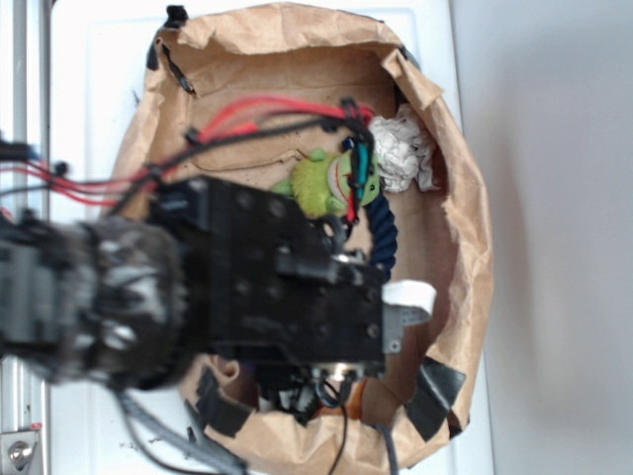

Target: Grab the blue rope.

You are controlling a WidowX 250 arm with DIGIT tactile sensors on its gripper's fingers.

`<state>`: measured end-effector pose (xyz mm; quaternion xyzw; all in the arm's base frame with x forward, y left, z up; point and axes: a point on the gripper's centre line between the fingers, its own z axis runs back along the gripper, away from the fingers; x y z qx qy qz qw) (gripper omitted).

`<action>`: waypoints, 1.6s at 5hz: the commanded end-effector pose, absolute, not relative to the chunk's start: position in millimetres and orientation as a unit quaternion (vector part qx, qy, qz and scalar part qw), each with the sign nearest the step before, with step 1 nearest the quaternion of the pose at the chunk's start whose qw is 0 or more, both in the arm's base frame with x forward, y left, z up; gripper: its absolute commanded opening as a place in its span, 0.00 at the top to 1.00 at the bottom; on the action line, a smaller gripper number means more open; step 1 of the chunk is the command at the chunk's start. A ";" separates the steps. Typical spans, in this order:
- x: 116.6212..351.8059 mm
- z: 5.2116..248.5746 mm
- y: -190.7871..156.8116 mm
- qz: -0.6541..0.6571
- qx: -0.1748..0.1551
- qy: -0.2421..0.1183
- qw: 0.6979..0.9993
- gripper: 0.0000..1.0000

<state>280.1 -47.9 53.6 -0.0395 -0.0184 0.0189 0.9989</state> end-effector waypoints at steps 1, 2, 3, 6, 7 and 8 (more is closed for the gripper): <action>286.0 34.7 -69.1 -0.001 -0.031 -0.046 0.998 0.00; 279.5 14.7 -61.7 0.031 0.008 -0.026 0.999 1.00; 281.2 25.5 -50.2 0.035 0.006 -0.041 0.999 1.00; 302.3 103.4 2.0 0.101 -0.069 -0.080 0.989 1.00; 288.0 147.3 19.2 0.111 -0.085 -0.112 0.984 1.00; 274.9 178.7 30.1 0.109 -0.103 -0.117 0.982 1.00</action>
